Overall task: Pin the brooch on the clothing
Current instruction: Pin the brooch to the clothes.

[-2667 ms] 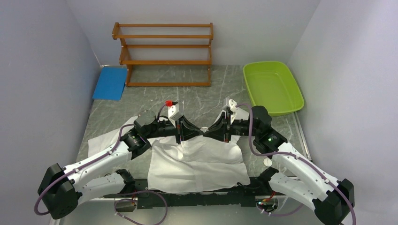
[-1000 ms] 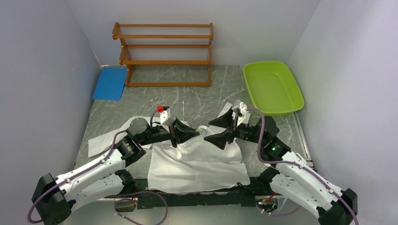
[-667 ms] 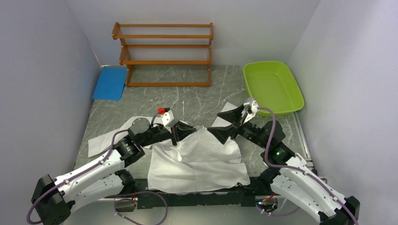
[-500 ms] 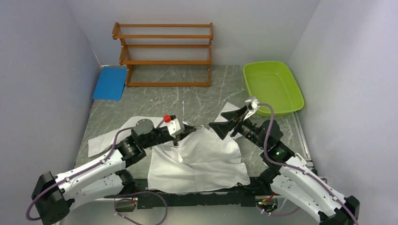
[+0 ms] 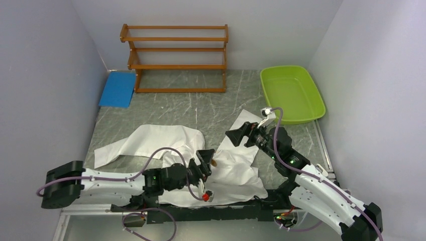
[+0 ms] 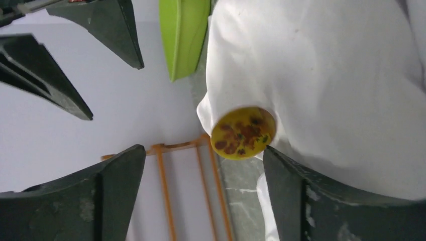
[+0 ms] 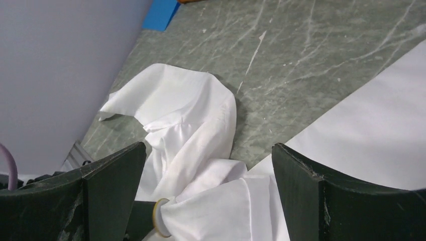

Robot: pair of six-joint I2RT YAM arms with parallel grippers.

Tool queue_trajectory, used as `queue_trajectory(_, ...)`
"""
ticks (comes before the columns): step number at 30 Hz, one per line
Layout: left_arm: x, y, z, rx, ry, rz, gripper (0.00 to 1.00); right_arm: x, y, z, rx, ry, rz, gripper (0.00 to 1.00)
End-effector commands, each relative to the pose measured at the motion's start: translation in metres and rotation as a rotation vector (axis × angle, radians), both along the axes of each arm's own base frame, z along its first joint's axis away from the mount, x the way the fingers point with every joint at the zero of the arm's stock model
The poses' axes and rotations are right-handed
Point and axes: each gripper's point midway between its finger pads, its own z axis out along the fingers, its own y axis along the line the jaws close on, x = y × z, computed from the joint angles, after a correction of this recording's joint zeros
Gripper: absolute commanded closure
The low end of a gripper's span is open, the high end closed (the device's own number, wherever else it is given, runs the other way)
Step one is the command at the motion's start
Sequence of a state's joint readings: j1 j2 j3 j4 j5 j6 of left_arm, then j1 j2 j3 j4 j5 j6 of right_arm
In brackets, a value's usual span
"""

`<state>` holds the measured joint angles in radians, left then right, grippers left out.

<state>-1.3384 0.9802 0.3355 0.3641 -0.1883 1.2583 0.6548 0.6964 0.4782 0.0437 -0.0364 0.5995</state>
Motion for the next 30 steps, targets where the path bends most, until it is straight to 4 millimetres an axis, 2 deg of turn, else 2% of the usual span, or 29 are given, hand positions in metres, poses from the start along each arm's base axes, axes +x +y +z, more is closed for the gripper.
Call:
queue_trajectory(1,0.028,0.010,0.061,-0.030,-0.416,0.200,0.06,0.007,-0.002,-0.003,0.001,0.018,-0.038,0.00)
queue_trajectory(4,0.035,0.016,0.067,-0.050,-0.365,0.291,0.06,0.009,-0.003,-0.006,-0.015,0.034,-0.045,0.00)
queue_trajectory(6,0.033,0.018,0.081,-0.159,-0.321,0.313,0.06,0.013,-0.008,-0.009,-0.029,0.037,-0.075,0.00)
queue_trajectory(9,0.023,0.020,0.093,-0.288,-0.187,0.282,0.06,0.016,-0.010,-0.014,-0.042,0.046,-0.084,0.00)
queue_trajectory(12,0.002,0.020,0.095,-0.322,0.060,0.177,0.06,0.018,-0.010,-0.020,-0.057,0.064,-0.087,0.00)
queue_trajectory(14,-0.011,0.025,0.111,-0.451,0.197,0.123,0.06,0.021,-0.010,-0.027,-0.067,0.083,-0.089,0.00)
queue_trajectory(15,-0.012,0.033,0.124,-0.551,0.243,0.128,0.05,0.023,-0.012,-0.032,-0.071,0.100,-0.096,0.00)
queue_trajectory(17,-0.010,0.044,0.136,-0.695,0.337,0.154,0.05,0.029,-0.015,-0.044,-0.088,0.152,-0.120,0.00)
queue_trajectory(21,0.009,0.056,0.138,-0.811,0.496,0.316,0.05,0.036,-0.012,-0.061,-0.114,0.217,-0.083,0.00)
queue_trajectory(26,0.051,0.061,0.115,-0.834,0.672,0.594,0.05,0.046,-0.010,-0.078,-0.192,0.270,-0.051,0.00)
queue_trajectory(27,0.061,0.064,0.102,-0.829,0.722,0.660,0.05,0.048,-0.009,-0.081,-0.203,0.281,-0.043,0.00)
queue_trajectory(30,0.090,0.073,0.082,-0.855,0.913,0.817,0.05,0.050,-0.009,-0.091,-0.238,0.309,-0.029,0.01)
